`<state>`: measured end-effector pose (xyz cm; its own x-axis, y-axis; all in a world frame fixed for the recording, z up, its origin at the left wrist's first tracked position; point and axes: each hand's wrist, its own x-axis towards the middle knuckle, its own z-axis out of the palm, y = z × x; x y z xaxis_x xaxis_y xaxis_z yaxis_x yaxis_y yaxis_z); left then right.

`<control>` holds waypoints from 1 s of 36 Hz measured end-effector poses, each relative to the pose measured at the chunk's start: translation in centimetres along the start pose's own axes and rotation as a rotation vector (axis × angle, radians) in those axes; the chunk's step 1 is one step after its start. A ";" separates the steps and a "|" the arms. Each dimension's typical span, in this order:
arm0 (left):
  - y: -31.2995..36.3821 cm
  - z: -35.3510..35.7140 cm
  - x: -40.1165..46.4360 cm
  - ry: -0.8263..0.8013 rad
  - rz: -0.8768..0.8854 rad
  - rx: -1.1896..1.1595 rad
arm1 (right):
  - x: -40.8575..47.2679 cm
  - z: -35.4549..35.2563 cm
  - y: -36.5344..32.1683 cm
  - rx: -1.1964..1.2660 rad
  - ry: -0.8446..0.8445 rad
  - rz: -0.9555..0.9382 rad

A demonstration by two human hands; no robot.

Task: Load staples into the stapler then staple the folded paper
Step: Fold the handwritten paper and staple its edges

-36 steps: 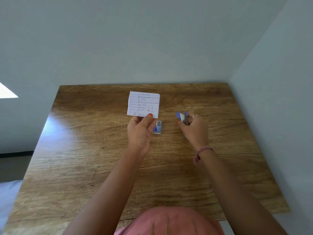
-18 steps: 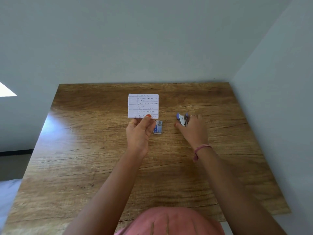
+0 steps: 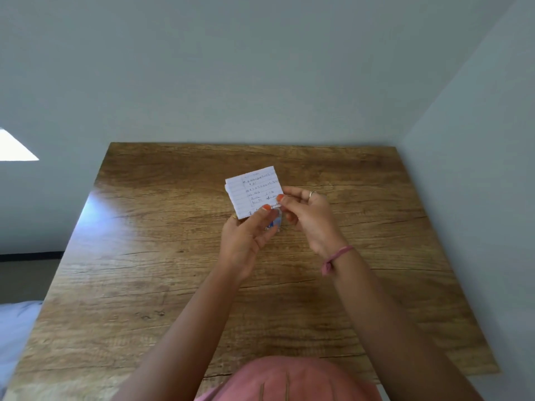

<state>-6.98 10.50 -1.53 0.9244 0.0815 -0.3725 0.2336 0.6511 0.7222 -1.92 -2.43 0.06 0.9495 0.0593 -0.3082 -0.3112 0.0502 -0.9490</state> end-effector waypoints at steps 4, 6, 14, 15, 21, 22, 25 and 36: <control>1.3 -2.1 0.0 0.067 -0.001 -0.023 | 0.6 -0.7 -0.5 -0.076 -0.035 0.004; 2.2 -3.4 0.2 0.113 0.042 0.041 | 0.9 -1.0 -0.7 -0.121 -0.061 0.012; 3.7 -5.7 0.8 0.136 0.011 0.305 | 1.5 -0.5 0.2 -0.232 -0.041 -0.043; 3.6 -5.8 0.8 0.163 0.002 0.273 | 1.5 -0.3 0.5 -0.256 0.000 -0.070; 2.5 -7.3 0.4 0.388 0.004 0.183 | 0.1 -0.3 3.8 -0.502 0.235 -0.271; 2.3 -7.5 0.4 0.414 0.005 0.177 | -0.4 -0.4 4.5 -0.549 0.250 -0.305; 1.7 -7.7 0.3 0.446 0.006 0.184 | -1.7 -0.9 6.4 -0.642 0.268 -0.376; 0.9 -7.6 0.6 0.452 0.040 0.473 | -2.6 -1.2 8.2 -0.887 0.263 -0.547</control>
<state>-8.51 16.88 -5.57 0.7412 0.4752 -0.4741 0.4047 0.2472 0.8804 -6.93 -3.35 -7.01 0.9629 0.0266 0.2685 0.1988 -0.7427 -0.6394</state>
